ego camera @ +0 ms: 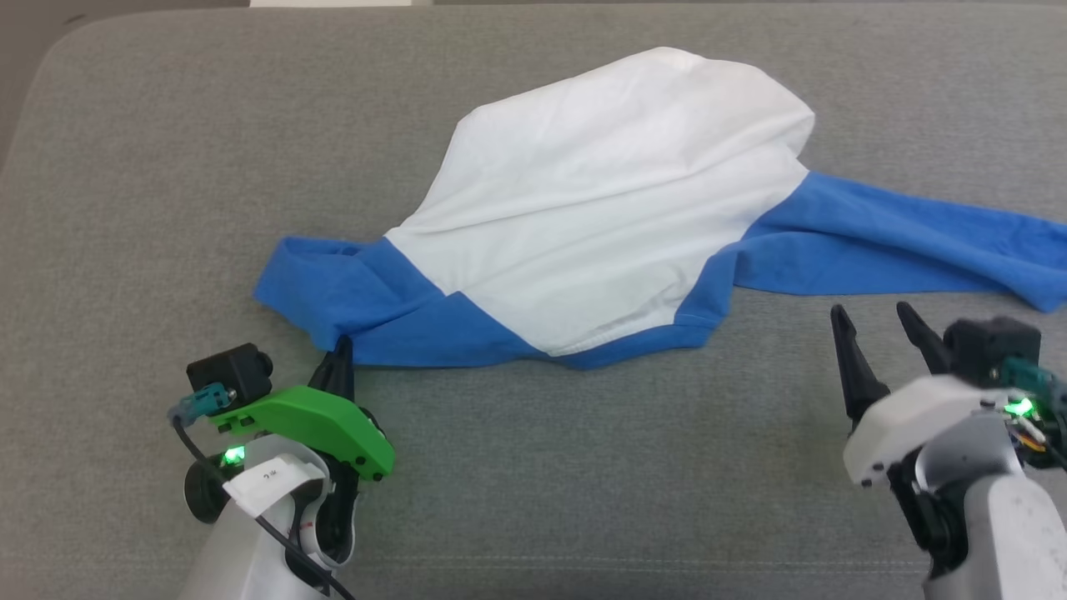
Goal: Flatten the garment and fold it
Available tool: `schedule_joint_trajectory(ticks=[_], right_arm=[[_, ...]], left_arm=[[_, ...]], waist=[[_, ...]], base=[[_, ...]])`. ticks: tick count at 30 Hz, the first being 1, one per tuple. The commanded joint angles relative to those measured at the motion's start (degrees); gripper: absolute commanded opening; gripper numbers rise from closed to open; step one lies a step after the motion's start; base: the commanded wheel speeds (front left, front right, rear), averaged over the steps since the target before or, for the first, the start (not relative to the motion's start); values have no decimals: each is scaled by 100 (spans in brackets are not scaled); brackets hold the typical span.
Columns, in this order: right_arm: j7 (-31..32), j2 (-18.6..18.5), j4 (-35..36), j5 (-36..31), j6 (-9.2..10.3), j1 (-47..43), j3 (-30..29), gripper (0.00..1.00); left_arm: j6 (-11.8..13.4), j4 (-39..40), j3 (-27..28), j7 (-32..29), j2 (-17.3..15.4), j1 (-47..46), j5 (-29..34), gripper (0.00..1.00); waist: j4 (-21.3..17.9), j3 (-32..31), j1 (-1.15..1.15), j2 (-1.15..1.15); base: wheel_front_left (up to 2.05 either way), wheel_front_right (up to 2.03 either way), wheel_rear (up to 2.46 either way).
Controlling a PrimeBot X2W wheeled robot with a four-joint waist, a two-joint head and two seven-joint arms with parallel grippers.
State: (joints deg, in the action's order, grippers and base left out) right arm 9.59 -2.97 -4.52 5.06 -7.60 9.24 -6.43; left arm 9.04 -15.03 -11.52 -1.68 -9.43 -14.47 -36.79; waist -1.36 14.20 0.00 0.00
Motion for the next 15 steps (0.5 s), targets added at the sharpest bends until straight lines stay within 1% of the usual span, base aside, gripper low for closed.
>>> schedule_joint_trajectory(ticks=[1,4,11,15], right_arm=[[123,9,-117,42,11,223,-34,100],[498,9,-477,-53,11,605,-92,100],[1371,9,-1333,-1233,11,1394,-138,100],[1894,9,-1677,-1744,11,1611,-352,100]], left_arm=[[-26,48,-1,12,-51,41,40,0],[-22,109,-32,48,-18,-12,51,0],[-89,133,-164,73,60,-222,79,0],[-154,92,-248,96,117,-335,79,0]], waist=[[124,82,0,0],[247,187,0,0],[464,450,0,0],[556,569,0,0]], base=[[0,0,0],[0,0,0],[0,0,0],[0,0,0]])
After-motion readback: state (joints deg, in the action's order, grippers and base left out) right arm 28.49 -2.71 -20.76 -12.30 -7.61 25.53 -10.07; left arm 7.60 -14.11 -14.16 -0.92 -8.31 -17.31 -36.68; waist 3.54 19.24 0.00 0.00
